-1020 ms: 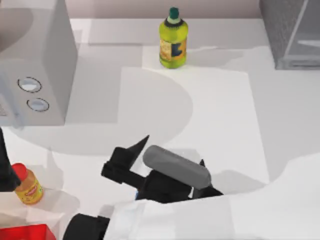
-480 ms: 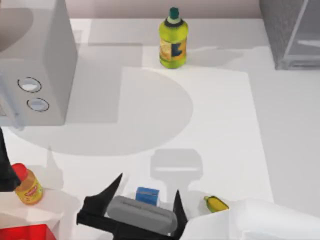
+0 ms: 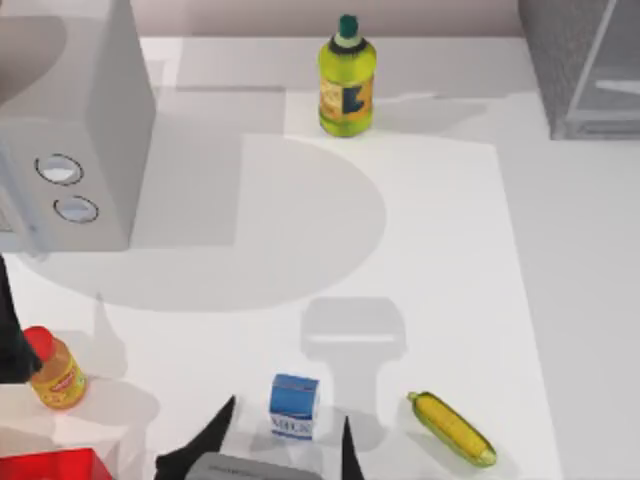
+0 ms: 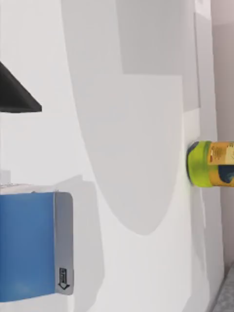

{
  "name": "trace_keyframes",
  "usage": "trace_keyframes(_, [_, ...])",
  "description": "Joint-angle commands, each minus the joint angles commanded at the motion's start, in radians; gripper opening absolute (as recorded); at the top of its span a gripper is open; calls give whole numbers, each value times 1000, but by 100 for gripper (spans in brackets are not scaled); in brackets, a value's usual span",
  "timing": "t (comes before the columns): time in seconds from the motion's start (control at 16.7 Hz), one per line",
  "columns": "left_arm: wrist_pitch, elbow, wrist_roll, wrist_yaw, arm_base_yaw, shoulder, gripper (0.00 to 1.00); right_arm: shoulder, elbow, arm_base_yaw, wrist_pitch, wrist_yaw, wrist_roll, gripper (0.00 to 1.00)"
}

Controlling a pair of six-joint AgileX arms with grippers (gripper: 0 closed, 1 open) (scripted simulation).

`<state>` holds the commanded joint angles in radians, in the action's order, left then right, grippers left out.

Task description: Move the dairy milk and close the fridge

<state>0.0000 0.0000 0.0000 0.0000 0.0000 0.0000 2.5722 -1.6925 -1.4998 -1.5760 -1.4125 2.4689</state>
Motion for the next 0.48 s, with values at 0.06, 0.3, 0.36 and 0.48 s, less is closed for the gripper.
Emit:
trace_keyframes(0.06, [0,0,0,0,0,0,100,8,-5,-3,-13,1,9,100])
trace_keyframes(0.3, [0,0,0,0,0,0,100,8,-5,-3,-13,1,9,100])
trace_keyframes(0.36, [0,0,0,0,0,0,100,8,-5,-3,-13,1,9,100])
trace_keyframes(0.48, [0,0,0,0,0,0,100,5,-3,3,-9,0,6,100])
